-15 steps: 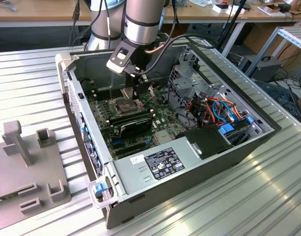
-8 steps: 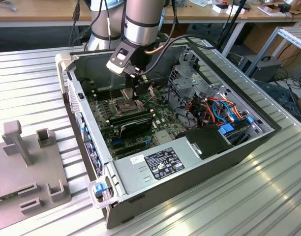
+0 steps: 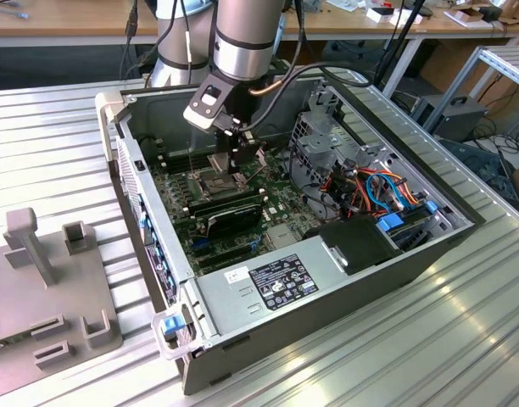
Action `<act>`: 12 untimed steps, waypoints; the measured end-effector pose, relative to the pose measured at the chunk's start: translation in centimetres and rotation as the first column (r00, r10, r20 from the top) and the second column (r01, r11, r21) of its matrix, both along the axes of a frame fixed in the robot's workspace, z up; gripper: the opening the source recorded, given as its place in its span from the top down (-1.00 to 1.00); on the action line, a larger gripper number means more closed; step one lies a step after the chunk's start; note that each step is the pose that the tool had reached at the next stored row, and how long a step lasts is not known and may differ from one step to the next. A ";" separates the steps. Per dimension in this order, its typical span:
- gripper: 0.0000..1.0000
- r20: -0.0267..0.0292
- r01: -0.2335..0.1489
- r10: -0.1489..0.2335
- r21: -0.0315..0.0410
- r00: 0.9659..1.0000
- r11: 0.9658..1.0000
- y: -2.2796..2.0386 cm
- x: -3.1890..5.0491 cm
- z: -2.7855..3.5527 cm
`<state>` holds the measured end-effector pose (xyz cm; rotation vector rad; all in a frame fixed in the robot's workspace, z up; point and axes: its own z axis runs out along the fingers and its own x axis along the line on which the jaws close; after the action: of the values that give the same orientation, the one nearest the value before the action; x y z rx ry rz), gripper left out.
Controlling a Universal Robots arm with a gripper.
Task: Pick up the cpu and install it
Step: 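Place the cpu into insertion slot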
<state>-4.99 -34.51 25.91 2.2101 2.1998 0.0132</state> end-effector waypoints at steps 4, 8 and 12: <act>-0.08 0.000 0.000 0.000 0.000 1.000 1.000 0.00 0.00 -0.01; -0.08 0.000 0.000 0.000 0.000 1.000 1.000 0.00 0.00 -0.01; -0.08 0.000 0.000 0.000 0.000 1.000 1.000 0.00 0.00 -0.21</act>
<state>-4.99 -34.51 25.70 2.2100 2.1999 0.0133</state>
